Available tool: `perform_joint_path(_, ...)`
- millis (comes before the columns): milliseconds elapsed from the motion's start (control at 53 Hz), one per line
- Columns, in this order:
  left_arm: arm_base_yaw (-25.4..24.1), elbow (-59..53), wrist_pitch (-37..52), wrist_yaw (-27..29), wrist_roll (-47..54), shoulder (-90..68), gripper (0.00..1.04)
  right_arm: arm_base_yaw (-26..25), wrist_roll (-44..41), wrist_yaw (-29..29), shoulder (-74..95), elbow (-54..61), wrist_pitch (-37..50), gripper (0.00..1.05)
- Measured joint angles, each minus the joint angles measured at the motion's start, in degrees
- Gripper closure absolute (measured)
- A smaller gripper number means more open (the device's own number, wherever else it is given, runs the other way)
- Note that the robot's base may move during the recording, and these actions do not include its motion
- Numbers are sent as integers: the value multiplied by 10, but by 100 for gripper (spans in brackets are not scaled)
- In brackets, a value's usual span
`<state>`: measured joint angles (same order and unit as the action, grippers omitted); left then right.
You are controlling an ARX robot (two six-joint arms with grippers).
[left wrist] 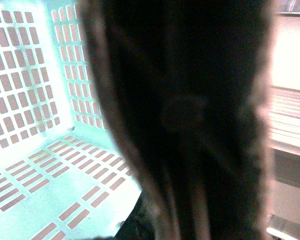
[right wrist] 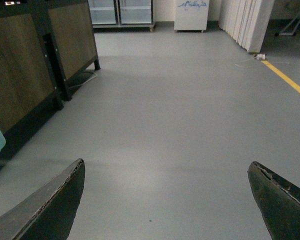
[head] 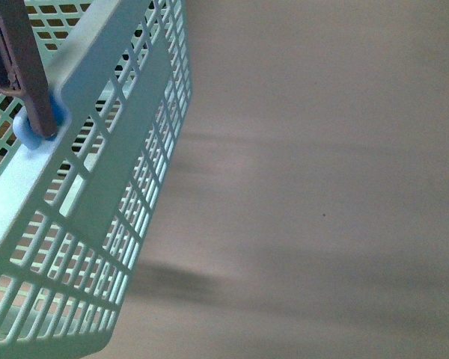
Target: Pick lemon and mango into basket
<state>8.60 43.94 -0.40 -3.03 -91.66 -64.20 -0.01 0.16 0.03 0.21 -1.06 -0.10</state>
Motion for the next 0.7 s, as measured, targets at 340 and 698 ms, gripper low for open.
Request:
perform_joint_path(340, 0, 0, 0, 0, 0, 0, 100, 0, 0, 0, 0, 0, 0, 9)
perform_joint_path(698, 0, 0, 0, 0, 0, 0, 100, 0, 0, 0, 0, 0, 0, 9)
